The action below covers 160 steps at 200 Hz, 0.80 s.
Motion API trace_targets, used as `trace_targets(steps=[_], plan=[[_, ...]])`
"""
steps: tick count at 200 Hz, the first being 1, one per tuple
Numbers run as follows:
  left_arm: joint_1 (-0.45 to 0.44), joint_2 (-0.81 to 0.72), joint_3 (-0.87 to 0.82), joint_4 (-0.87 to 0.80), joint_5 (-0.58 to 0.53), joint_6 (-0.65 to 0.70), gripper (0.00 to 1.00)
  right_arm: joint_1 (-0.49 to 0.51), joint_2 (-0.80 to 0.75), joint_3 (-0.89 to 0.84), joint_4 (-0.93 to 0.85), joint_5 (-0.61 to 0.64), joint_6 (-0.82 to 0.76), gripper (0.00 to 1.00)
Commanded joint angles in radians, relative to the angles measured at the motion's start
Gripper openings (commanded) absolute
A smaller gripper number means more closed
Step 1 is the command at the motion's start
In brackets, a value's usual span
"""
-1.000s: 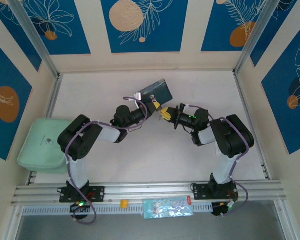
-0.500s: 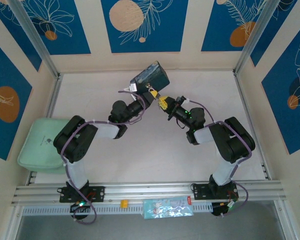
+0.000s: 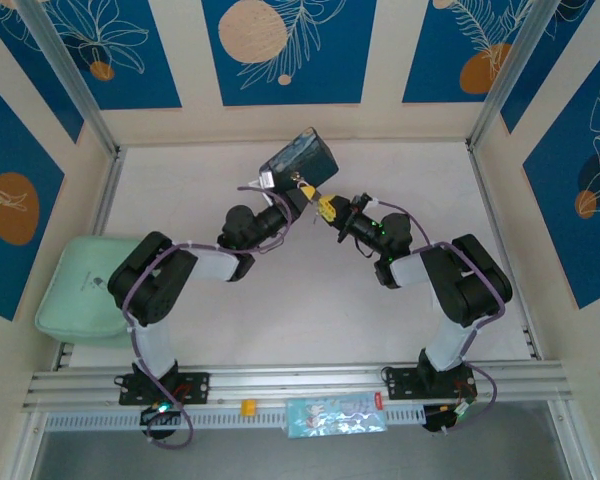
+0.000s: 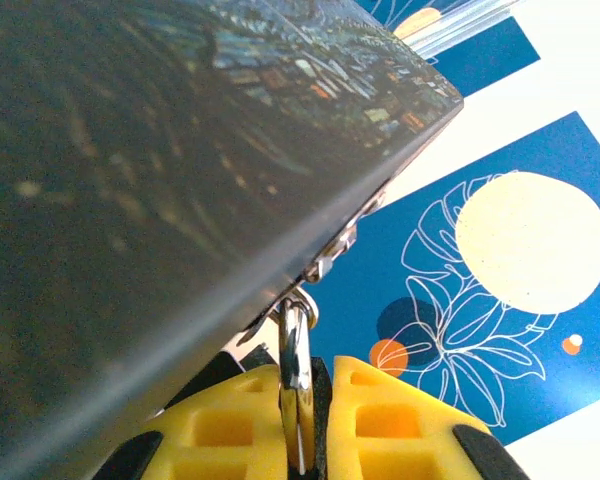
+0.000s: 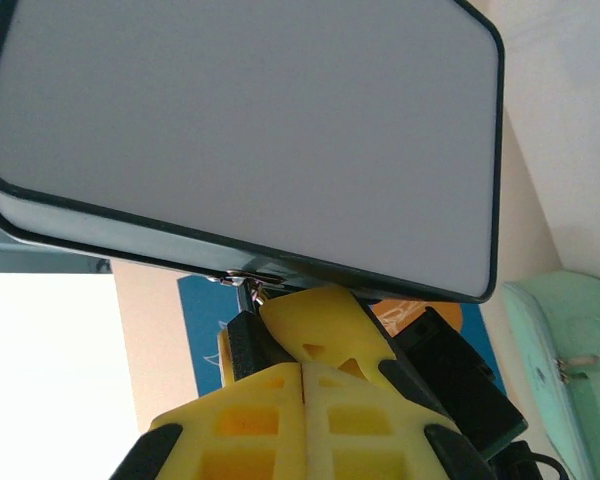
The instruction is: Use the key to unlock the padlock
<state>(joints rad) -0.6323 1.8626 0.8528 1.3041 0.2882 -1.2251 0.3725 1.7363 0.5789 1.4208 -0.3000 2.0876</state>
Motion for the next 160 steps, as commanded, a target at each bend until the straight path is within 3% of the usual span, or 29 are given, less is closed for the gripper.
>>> trace_targets(steps=[1,64,92,125,142,160], plan=[[-0.107,0.026,-0.035,0.104,0.17,0.01,0.0,-0.008,-0.022,-0.021,-0.1,-0.008,0.126,0.09],[-0.081,0.06,-0.129,0.104,0.057,0.041,0.0,-0.057,-0.064,-0.091,-0.24,-0.082,-0.058,0.2],[-0.078,0.078,-0.157,0.101,0.012,0.04,0.0,-0.09,-0.133,-0.111,-0.396,-0.137,-0.196,0.25],[-0.076,0.095,-0.167,0.073,-0.018,0.028,0.0,-0.123,-0.319,-0.105,-0.794,-0.128,-0.49,0.31],[-0.076,0.09,-0.167,0.028,-0.032,0.018,0.0,-0.121,-0.44,-0.046,-1.107,-0.073,-0.734,0.32],[-0.076,0.075,-0.159,-0.037,-0.04,0.003,0.0,-0.058,-0.534,0.067,-1.443,0.07,-1.062,0.32]])
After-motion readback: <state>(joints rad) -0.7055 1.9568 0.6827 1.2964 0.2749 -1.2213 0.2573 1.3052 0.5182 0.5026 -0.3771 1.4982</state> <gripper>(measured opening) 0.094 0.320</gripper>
